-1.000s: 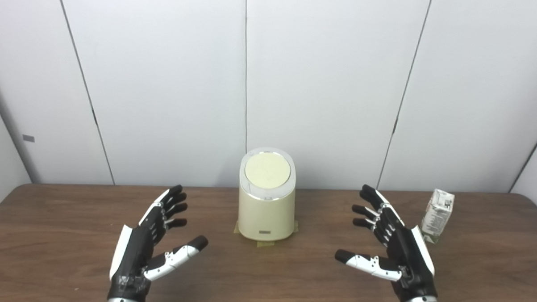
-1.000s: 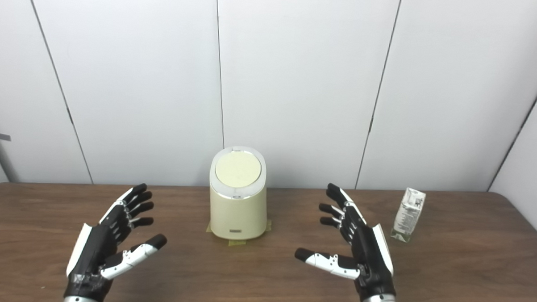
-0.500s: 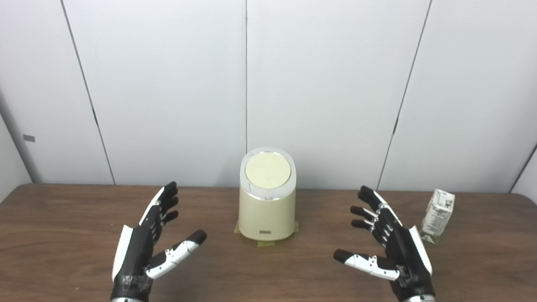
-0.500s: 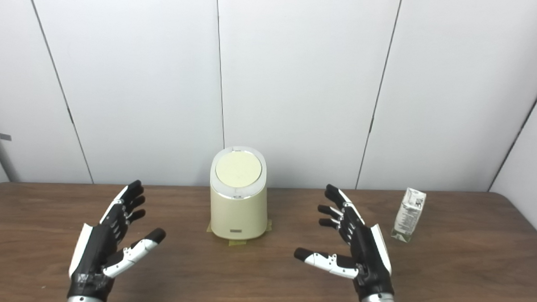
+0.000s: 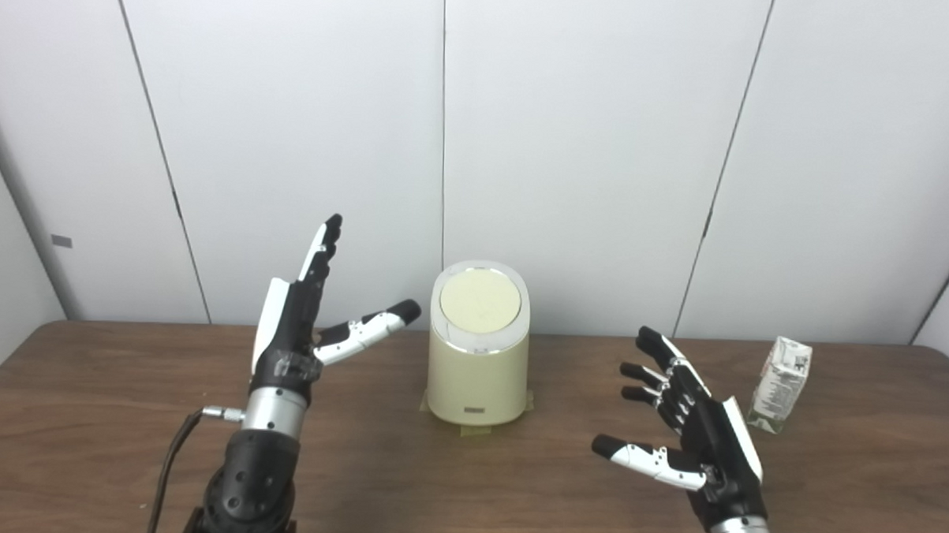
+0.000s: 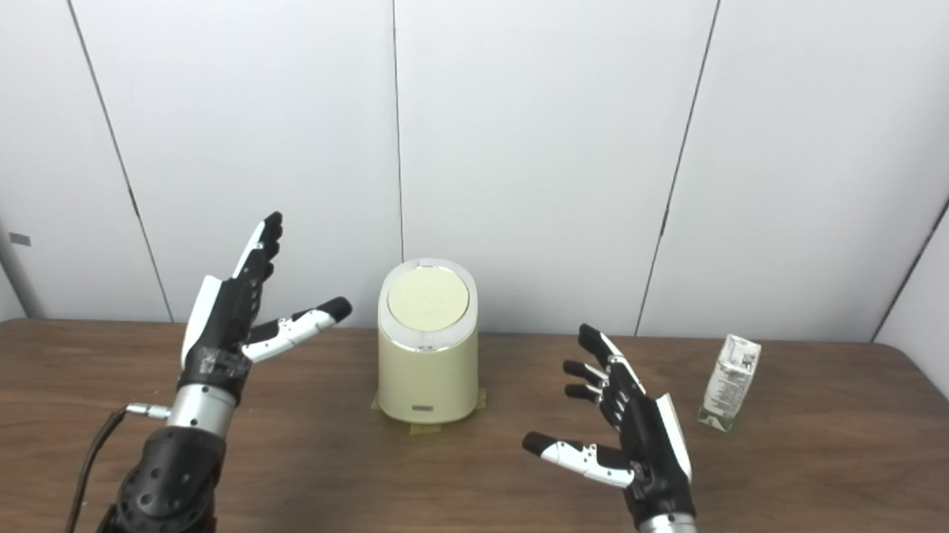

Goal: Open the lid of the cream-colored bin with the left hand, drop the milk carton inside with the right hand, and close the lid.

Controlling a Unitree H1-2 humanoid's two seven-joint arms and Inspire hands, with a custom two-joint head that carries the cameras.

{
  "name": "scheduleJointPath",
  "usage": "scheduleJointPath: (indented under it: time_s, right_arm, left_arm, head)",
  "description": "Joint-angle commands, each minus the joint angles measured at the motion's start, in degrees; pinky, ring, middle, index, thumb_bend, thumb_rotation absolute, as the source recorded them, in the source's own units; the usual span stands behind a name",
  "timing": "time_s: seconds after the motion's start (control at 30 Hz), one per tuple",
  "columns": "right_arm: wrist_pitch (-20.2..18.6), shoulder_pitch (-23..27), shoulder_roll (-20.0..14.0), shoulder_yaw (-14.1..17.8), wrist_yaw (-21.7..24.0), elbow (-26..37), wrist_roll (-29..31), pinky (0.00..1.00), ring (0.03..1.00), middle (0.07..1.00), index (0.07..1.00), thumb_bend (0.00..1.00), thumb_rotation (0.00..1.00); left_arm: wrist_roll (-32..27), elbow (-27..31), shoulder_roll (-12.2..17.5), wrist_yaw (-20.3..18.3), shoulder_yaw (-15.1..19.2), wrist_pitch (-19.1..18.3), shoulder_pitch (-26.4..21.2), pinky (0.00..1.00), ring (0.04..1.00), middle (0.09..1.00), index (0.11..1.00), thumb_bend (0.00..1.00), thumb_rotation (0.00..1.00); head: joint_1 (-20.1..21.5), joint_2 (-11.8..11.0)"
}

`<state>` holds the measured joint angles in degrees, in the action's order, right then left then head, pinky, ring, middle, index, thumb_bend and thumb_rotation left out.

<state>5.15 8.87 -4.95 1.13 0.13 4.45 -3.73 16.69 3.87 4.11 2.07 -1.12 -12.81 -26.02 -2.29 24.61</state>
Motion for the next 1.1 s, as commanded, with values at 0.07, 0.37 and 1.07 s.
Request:
scheduleJointPath:
  time_s: [0.07,0.37,1.07]
  right_arm:
    - [2.43,1.95,0.43,-0.16,-0.22,2.04,0.22,0.70,0.790,0.908,0.886,0.79,0.22]
    - [1.36,2.07,0.30,-0.87,0.30,3.39,-0.16,0.71,0.781,0.892,0.883,0.78,0.19]
    - [-0.37,1.38,2.07,-1.34,-0.57,6.41,-2.22,0.70,0.784,0.895,0.888,0.79,0.23]
  left_arm:
    - [4.93,-2.27,-0.12,3.01,-1.19,-1.94,-6.45,1.00,1.000,1.000,1.000,1.00,0.46]
    - [7.50,-11.29,-1.89,6.12,-3.32,-2.42,-13.66,1.00,1.000,1.000,1.000,1.00,0.44]
    - [16.54,-22.47,-0.35,8.76,-10.09,-6.40,-18.99,1.00,1.000,1.000,1.000,1.00,0.42]
  head:
    - [-0.02,0.23]
    - [1.23,0.34]
    - [2.90,0.93]
